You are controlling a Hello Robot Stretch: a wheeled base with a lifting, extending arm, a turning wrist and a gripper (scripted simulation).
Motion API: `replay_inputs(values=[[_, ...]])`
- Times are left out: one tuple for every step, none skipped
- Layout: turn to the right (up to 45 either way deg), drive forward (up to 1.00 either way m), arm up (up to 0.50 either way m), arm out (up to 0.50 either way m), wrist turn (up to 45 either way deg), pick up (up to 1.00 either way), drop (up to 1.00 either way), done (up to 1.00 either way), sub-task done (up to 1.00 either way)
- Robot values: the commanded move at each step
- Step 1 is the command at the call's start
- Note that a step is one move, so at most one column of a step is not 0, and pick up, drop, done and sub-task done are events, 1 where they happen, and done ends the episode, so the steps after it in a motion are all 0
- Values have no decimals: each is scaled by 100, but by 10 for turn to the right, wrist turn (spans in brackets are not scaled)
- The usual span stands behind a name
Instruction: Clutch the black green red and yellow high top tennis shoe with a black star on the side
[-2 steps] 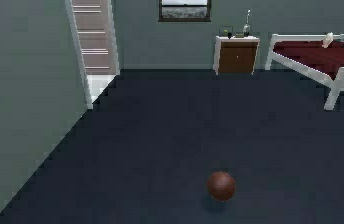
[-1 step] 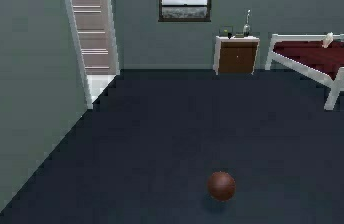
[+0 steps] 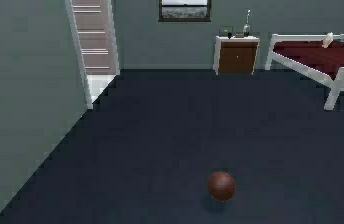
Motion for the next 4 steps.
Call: replay_inputs(values=[[0, 0, 0, 0, 450, 0, 0, 0, 0], [0, 0, 0, 0, 120, 0, 0, 0, 0], [0, 0, -30, 0, 0, 0, 0, 0, 0], [0, 0, 0, 0, 0, 100, 0, 0, 0]])
